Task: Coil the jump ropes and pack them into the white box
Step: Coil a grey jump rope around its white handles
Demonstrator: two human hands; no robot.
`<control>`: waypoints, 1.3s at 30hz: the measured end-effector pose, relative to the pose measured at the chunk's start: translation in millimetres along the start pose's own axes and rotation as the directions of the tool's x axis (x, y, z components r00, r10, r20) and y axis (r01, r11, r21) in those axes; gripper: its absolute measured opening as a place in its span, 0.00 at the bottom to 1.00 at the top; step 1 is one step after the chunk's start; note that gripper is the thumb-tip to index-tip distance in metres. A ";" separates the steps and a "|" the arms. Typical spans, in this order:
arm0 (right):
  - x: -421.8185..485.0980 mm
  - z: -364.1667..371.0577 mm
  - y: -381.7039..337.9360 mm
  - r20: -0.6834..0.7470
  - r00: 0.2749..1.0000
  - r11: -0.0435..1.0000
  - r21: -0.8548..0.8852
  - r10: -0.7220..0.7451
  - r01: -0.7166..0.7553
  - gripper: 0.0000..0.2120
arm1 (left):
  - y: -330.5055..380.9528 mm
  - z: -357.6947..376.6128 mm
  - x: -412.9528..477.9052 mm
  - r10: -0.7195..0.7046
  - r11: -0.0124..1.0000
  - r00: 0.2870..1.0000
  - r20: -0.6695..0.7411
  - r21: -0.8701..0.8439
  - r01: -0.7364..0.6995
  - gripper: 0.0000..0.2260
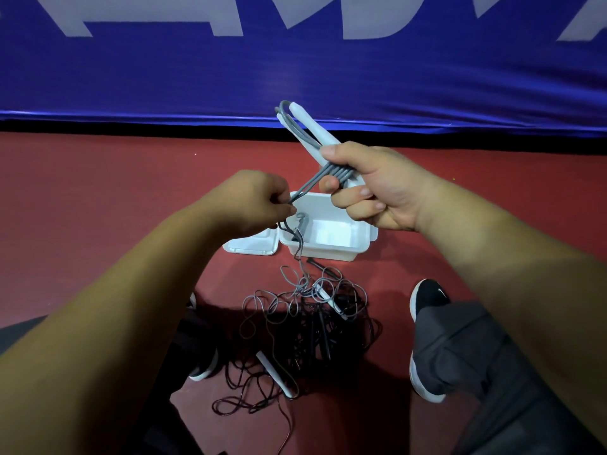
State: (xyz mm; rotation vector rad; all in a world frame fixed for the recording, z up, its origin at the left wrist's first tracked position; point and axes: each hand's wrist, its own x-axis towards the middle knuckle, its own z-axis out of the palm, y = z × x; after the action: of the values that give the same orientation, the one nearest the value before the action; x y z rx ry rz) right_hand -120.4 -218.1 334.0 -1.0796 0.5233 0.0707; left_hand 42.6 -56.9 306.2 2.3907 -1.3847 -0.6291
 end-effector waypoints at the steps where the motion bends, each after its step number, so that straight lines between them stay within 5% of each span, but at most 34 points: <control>1: -0.5 0.3 -0.2 0.001 1.000 1.000 -0.003 0.003 -0.003 0.05 | -0.9 0.3 0.6 0.005 1.000 1.000 -0.018 0.009 -0.004 0.07; 8: -4.0 4.8 4.8 0.117 0.990 0.994 -0.087 0.080 -0.070 0.06 | -4.7 0.7 4.3 0.036 0.998 0.987 -0.154 0.048 -0.029 0.02; 10: -7.4 5.4 5.1 0.205 0.968 0.983 -0.141 0.143 -0.116 0.08 | -5.5 -1.8 3.0 -0.026 0.978 0.982 -0.189 -0.207 -0.014 0.03; 13: -11.2 3.4 6.1 0.316 0.899 0.926 -0.321 0.302 -0.199 0.08 | -5.6 -11.2 0.3 -0.015 0.793 0.982 -0.187 -0.601 -0.103 0.05; 16: -13.3 4.7 10.4 0.298 0.850 0.839 -0.478 0.434 -0.261 0.10 | 3.3 -16.1 -1.7 -0.012 0.698 0.985 -0.171 -0.707 -0.114 0.07; 21: -7.8 7.4 18.7 0.175 0.833 0.750 -0.558 0.525 -0.356 0.03 | 18.5 -14.8 -7.1 0.132 0.702 0.976 -0.173 -0.678 -0.216 0.08; 31: 12.2 -17.1 19.0 -0.134 0.944 0.674 -0.671 0.300 -0.309 0.11 | 23.7 -21.0 -15.0 0.250 0.872 0.959 -0.136 -0.399 -0.284 0.07; 39: 20.7 -23.3 20.5 -0.291 0.956 0.786 -0.599 -0.036 -0.153 0.05 | 18.5 -9.5 -13.5 0.070 0.937 0.993 0.093 -0.347 -0.034 0.10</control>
State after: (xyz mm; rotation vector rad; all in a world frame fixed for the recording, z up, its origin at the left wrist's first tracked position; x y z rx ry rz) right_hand -117.1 -232.2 299.6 -1.7385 0.8328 0.1494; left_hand 28.0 -53.7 325.9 2.0627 -1.2517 -0.9116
